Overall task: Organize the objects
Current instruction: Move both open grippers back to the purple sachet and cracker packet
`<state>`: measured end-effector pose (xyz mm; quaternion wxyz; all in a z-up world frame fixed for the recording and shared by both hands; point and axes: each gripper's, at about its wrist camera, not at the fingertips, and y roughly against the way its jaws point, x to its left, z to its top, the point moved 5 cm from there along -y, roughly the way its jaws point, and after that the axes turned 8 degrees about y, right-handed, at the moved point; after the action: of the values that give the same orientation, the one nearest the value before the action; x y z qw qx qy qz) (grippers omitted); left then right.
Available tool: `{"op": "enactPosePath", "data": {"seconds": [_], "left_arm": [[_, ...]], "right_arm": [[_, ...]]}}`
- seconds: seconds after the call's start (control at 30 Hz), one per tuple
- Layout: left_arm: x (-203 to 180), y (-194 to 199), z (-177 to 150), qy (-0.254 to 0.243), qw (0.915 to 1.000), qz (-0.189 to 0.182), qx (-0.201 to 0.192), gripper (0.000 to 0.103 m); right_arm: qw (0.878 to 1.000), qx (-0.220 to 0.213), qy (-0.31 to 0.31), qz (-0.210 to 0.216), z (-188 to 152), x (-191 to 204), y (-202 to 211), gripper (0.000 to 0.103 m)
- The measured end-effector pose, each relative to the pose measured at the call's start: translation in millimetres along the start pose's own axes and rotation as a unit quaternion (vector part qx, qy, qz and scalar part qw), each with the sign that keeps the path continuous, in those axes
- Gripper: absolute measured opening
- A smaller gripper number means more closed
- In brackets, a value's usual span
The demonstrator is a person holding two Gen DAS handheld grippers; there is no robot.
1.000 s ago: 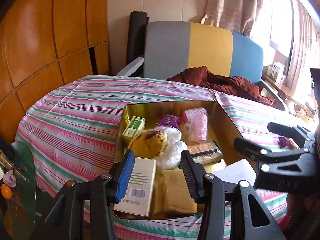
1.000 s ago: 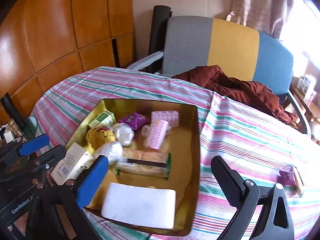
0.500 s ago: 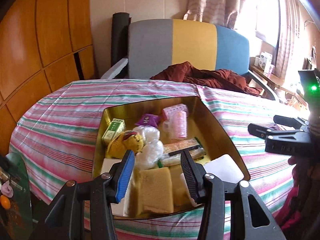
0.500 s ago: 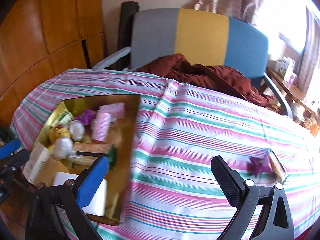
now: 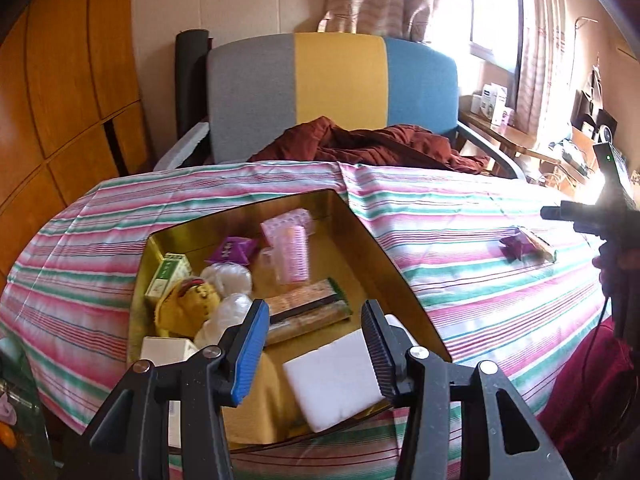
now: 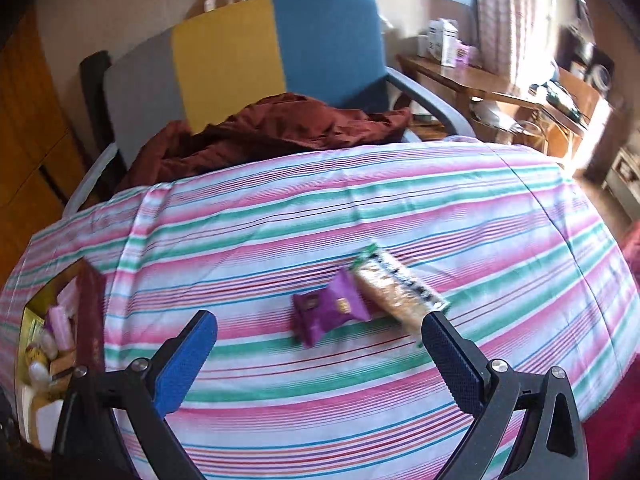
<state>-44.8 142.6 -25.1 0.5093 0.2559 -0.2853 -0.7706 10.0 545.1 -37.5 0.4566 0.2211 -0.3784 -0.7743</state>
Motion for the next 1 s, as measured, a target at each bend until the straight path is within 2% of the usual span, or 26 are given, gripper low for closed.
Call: {"op": "enactPosePath", "data": {"seconds": [0.17, 0.23, 0.3, 0.6, 0.83, 1.0], "left_arm": [[-33.0, -7.8, 3.9, -0.028, 0.9994, -0.019, 0.008, 0.048], [-47.5, -11.8, 5.6, -0.041, 0.9986, -0.03, 0.013, 0.048], [-65.2, -17.1, 7.2, -0.053, 0.9976, -0.041, 0.017, 0.048], [-165.1, -48.1, 10.9, -0.128, 0.9855, -0.101, 0.046, 0.05], [-238.4, -80.9, 13.0, -0.188, 0.9682, -0.151, 0.069, 0.056], [-275.2, -109.4, 14.5, -0.22, 0.9564, -0.173, 0.083, 0.057]], "right_arm": [[0.996, 0.006, -0.077, -0.041, 4.9, -67.7, -20.3, 0.103], [0.993, 0.014, -0.112, -0.038, -3.7, -85.7, -30.5, 0.103], [0.988, 0.042, -0.143, -0.03, -12.9, -95.0, -42.3, 0.103], [0.984, 0.033, -0.174, -0.011, -13.6, -102.9, -39.5, 0.103], [0.979, 0.026, -0.204, 0.006, -14.9, -111.8, -36.7, 0.103], [0.976, 0.03, -0.213, 0.021, -16.1, -112.2, -38.5, 0.103]]}}
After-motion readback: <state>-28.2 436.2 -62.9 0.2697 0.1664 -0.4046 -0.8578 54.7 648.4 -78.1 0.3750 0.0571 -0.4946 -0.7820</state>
